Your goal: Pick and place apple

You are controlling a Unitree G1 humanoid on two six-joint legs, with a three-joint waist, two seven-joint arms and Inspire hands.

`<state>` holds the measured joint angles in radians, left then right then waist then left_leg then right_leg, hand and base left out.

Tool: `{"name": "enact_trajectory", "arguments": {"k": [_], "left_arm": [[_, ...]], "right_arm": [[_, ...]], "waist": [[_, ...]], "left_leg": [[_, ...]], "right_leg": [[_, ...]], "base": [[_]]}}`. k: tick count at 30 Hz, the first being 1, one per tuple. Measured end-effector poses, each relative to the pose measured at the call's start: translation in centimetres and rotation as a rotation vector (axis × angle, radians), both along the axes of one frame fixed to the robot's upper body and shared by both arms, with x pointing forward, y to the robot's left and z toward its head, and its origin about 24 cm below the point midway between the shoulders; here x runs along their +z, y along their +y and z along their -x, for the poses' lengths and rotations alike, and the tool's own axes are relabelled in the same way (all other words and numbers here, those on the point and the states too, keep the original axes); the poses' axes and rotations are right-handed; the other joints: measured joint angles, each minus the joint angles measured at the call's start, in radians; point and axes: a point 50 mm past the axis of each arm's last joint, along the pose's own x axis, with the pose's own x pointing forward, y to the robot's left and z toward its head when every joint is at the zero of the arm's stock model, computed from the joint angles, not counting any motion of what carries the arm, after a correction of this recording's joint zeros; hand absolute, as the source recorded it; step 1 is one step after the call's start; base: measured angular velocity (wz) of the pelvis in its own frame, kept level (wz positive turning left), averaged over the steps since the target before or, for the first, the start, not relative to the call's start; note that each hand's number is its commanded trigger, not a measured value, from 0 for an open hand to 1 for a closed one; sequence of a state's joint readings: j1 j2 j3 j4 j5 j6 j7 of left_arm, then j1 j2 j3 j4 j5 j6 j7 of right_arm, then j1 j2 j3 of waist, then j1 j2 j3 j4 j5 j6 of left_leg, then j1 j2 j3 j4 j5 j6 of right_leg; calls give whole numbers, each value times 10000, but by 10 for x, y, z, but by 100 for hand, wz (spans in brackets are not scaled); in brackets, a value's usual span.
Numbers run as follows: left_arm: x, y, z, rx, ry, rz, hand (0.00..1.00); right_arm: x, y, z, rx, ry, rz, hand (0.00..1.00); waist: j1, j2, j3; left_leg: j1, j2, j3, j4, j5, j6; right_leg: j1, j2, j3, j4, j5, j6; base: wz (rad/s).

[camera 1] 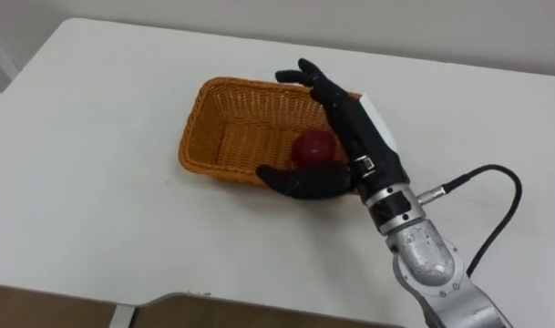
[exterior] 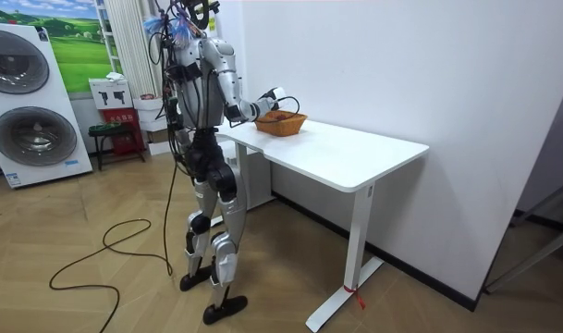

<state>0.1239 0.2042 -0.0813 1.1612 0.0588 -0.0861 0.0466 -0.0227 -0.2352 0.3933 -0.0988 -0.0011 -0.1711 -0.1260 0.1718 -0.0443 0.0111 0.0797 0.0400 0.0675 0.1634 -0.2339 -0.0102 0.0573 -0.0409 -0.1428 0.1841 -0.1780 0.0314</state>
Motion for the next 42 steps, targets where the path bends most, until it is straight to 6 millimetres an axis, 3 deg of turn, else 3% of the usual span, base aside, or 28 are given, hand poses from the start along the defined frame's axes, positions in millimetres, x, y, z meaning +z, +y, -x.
{"name": "enact_trajectory", "arguments": {"k": [8,14,20,23,26,29,31,34,42], "left_arm": [[0,0,2,41,45,-98,0],[-1,0,6,102,219,-111,0],[-2,2,16,523,371,-96,0],[-2,6,34,1042,636,-247,0],[-1,13,56,1631,1026,-504,0],[1,15,65,1843,1130,-594,0],[1,17,69,1898,1232,-679,0],[2,20,71,2009,1344,-782,0],[5,25,59,2133,1094,-909,0]], "right_arm": [[0,0,0,-6,-11,41,0],[3,-9,-3,-687,-229,-47,0],[19,-55,-12,-3663,-1243,-119,0],[28,-94,-10,-5969,-1901,-457,0],[38,-143,5,-8893,-2775,-807,0],[35,-174,21,-10867,-2894,-1404,0],[22,-201,35,-12579,-2486,-1751,0],[3,-227,54,-14480,-1719,-2657,0],[-71,-256,113,-17973,2168,-4441,0]], "waist": [[-28,6,4],[-305,24,16],[-744,4,2],[-1032,-22,-80],[-1465,-111,-150],[-1633,-140,-151],[-1753,-147,-146],[-2068,-98,-123],[-2312,2,-149]], "left_leg": [[-4,0,-3,0,0,0],[245,-15,-181,-4,0,0],[196,-23,-174,-2,0,-1],[272,-24,-153,-1,0,-1],[342,-21,-105,0,0,-1],[410,-17,-38,-1,0,-1],[510,-14,31,-2,-1,0],[510,-13,110,-2,-1,0],[356,-7,269,15,-1,0]], "right_leg": [[27,-1,-47,-7,0,0],[366,6,-97,-187,0,0],[403,4,-216,-331,0,0],[450,5,-214,-328,0,0],[492,8,-209,-325,0,0],[552,4,-231,-306,0,0],[599,8,-210,-314,0,0],[616,4,-189,-311,0,1],[383,16,35,-281,-1,2]], "base": [[0],[9],[2],[-5],[-4],[-4],[-17],[-2],[-9]]}}
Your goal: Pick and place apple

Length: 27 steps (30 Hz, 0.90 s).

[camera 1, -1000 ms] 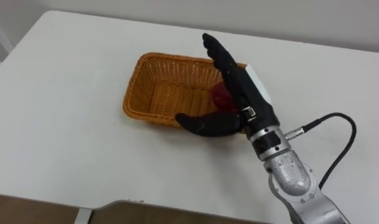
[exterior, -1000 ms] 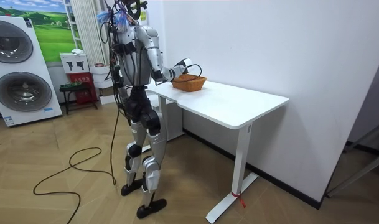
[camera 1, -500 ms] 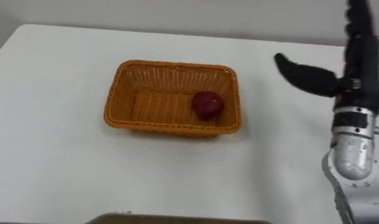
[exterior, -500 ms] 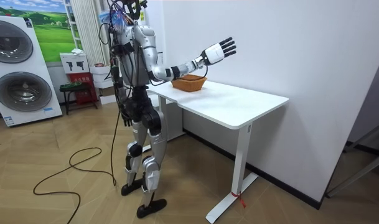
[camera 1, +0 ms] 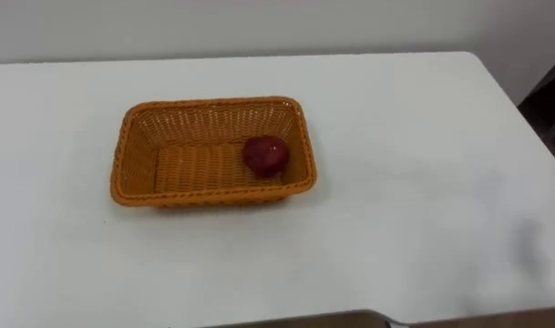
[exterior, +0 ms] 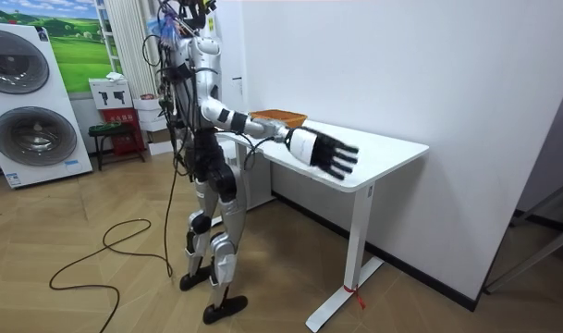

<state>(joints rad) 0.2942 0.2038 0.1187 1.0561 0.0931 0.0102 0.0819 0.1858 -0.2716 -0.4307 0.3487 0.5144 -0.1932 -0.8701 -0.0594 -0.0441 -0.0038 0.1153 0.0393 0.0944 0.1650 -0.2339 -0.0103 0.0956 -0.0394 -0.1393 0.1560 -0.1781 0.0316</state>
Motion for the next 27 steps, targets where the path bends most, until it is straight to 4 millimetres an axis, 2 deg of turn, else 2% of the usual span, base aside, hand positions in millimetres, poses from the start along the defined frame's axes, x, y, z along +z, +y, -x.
{"name": "enact_trajectory", "arguments": {"k": [2,3,4,7,13,16,20,23,27], "left_arm": [[0,0,-2,-33,-31,45,0],[1,0,-3,-109,-24,53,0],[1,1,-4,-109,-59,71,0],[1,0,-3,-81,-50,85,0],[1,-1,-4,15,-146,213,0],[0,-4,-4,38,-155,284,0],[-1,-5,0,97,6,328,0],[-2,-8,0,175,16,407,0],[-4,-13,-4,-68,19,552,0]], "right_arm": [[-21,-2,17,-607,703,-906,0],[-33,0,27,-940,1076,-1382,0],[-45,2,38,-1276,1439,-1888,0],[-73,8,66,-2060,2569,-2959,0],[-109,35,104,-2764,4339,-4499,0],[-123,51,119,-2298,5387,-5201,0],[-133,63,128,-1638,5958,-5817,0],[-138,69,131,-481,6569,-6091,0],[-147,84,126,2954,8417,-5981,0]], "waist": [[8,-7,-15],[16,-47,22],[11,9,0],[-36,34,6],[-25,98,12],[-2,133,20],[22,165,22],[48,210,35],[375,255,58]], "left_leg": [[22,1,4,0,0,0],[19,2,18,0,0,0],[8,4,21,21,-1,-1],[-5,4,13,42,-6,-8],[-179,5,-16,181,-6,-12],[-176,-6,10,170,-5,-10],[-156,-7,17,228,-4,-9],[-150,-7,30,232,-4,-9],[-176,6,82,196,-6,-12]], "right_leg": [[28,-2,-1,-7,0,0],[24,0,24,-8,0,0],[23,1,45,-3,0,-1],[-27,-16,42,170,-11,-1],[-190,-13,118,296,-23,-11],[-204,25,380,305,-25,-16],[-194,28,379,305,-24,-19],[-176,30,392,289,-23,-19],[-278,45,443,321,-31,-30]], "base": [[0],[0],[0],[2],[0],[-4],[0],[0],[-3]]}}
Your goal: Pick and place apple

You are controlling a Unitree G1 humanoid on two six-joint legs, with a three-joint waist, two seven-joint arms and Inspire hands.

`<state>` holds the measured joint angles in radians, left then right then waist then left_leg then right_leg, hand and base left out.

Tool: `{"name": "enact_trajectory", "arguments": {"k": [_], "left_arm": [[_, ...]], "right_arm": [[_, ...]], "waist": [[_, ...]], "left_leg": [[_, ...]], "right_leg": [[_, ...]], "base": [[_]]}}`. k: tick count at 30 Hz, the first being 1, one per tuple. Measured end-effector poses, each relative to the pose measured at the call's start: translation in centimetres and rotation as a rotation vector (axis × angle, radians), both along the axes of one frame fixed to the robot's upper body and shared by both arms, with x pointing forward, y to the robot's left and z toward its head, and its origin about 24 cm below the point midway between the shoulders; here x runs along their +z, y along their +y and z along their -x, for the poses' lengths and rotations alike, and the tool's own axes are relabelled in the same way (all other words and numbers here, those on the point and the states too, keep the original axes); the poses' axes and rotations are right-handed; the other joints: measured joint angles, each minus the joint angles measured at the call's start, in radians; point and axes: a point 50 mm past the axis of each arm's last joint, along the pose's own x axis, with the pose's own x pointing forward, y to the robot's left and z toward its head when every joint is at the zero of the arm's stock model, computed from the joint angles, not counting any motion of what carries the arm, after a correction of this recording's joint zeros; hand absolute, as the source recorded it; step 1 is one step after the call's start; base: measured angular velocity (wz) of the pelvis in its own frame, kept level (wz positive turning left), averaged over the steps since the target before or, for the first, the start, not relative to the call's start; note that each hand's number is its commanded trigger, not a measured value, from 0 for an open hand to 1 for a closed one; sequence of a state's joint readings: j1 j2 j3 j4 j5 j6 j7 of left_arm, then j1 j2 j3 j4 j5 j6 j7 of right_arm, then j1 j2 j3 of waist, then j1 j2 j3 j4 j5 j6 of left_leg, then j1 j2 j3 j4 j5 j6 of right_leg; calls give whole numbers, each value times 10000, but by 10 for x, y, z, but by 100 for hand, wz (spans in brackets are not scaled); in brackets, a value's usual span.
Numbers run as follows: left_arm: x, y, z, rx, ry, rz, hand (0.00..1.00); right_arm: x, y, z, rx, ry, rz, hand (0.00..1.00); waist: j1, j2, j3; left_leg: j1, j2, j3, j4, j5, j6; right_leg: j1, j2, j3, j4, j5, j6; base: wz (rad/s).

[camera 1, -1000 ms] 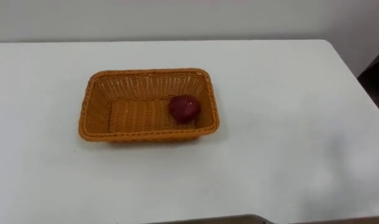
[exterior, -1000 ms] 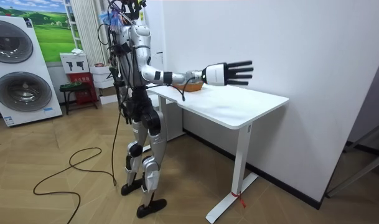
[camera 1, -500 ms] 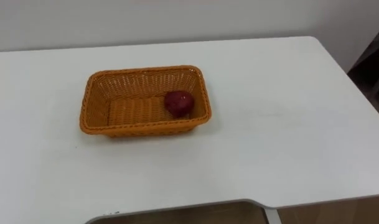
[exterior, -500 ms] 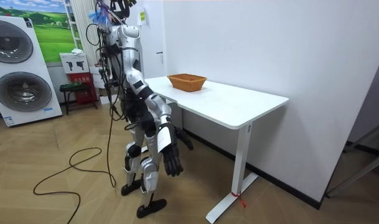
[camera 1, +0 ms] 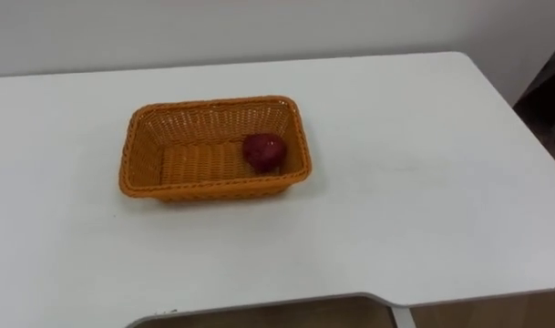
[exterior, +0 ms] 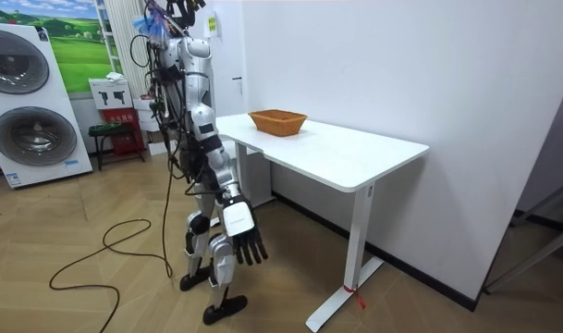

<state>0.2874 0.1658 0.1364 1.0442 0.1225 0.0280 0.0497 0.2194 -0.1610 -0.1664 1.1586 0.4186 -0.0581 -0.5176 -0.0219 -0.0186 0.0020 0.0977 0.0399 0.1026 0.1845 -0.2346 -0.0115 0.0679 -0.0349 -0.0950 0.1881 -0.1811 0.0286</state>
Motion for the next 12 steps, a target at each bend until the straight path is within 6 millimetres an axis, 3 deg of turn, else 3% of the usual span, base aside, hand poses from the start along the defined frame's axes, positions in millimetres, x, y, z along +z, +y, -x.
{"name": "enact_trajectory", "arguments": {"k": [4,8,12], "left_arm": [[-1,-2,1,-157,254,61,0],[-3,-4,3,-282,507,142,0],[-3,-6,0,-317,558,333,0]], "right_arm": [[-6,12,-11,2636,319,-1045,0],[-10,20,-18,3680,323,-1856,0],[-13,26,-11,4030,550,-2845,0]], "waist": [[49,36,13],[89,71,17],[260,117,7]], "left_leg": [[-14,0,0,-31,-2,-2],[-26,0,-10,-45,-2,-2],[-75,-1,-9,-30,-2,-2]], "right_leg": [[-13,0,1,-30,1,-1],[-12,-1,-17,-57,0,0],[4,-1,-30,-171,7,-6]], "base": [[-1],[0],[0]]}}
